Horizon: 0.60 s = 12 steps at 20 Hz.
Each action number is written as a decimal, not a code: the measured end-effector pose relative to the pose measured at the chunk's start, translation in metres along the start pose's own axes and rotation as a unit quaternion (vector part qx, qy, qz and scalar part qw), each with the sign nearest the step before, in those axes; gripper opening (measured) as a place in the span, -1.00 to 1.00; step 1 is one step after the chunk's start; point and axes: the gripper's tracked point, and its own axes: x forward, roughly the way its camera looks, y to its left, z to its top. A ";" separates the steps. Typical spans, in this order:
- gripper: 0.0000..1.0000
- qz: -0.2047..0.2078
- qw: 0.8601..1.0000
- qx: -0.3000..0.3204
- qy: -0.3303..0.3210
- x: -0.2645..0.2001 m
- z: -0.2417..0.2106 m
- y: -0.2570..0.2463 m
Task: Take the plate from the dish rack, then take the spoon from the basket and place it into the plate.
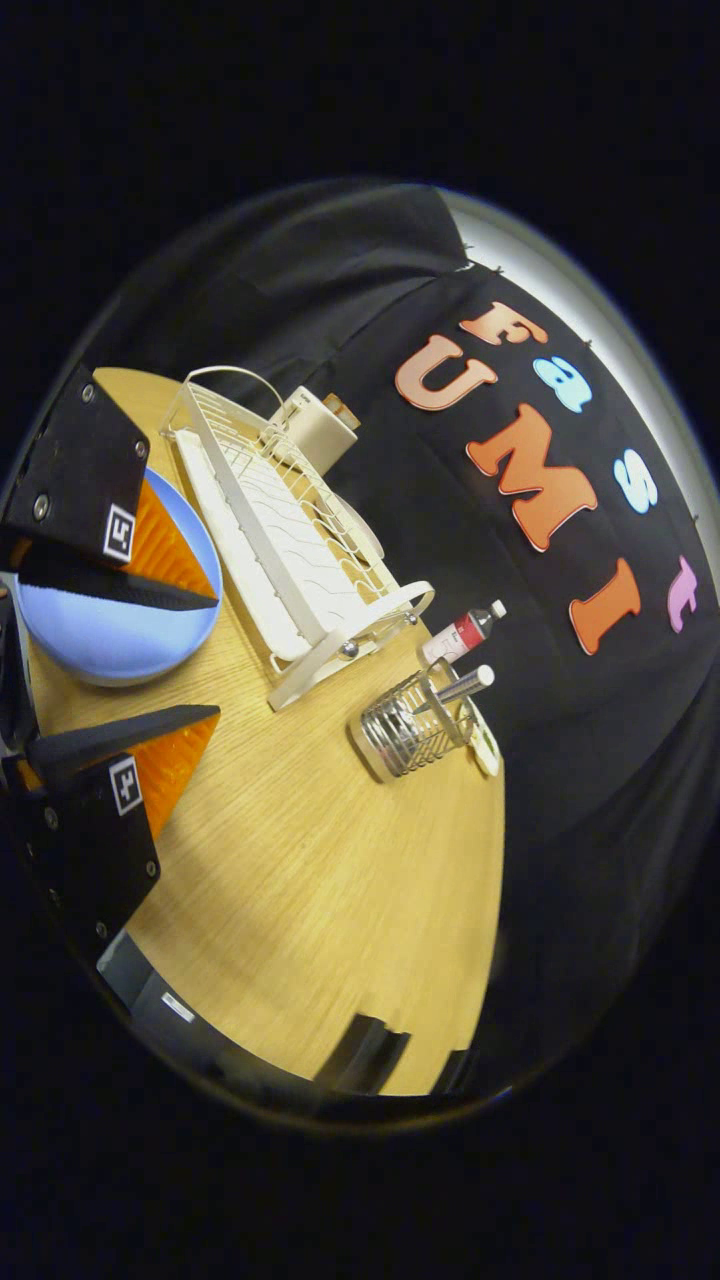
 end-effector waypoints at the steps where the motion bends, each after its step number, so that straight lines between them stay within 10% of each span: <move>1: 0.23 -0.010 0.999 -0.026 -0.015 -0.002 0.011 -0.004; 6: 0.85 -0.055 0.983 -0.145 -0.103 -0.012 0.077 -0.017; 12: 0.95 -0.065 0.952 -0.242 -0.178 -0.001 0.147 -0.016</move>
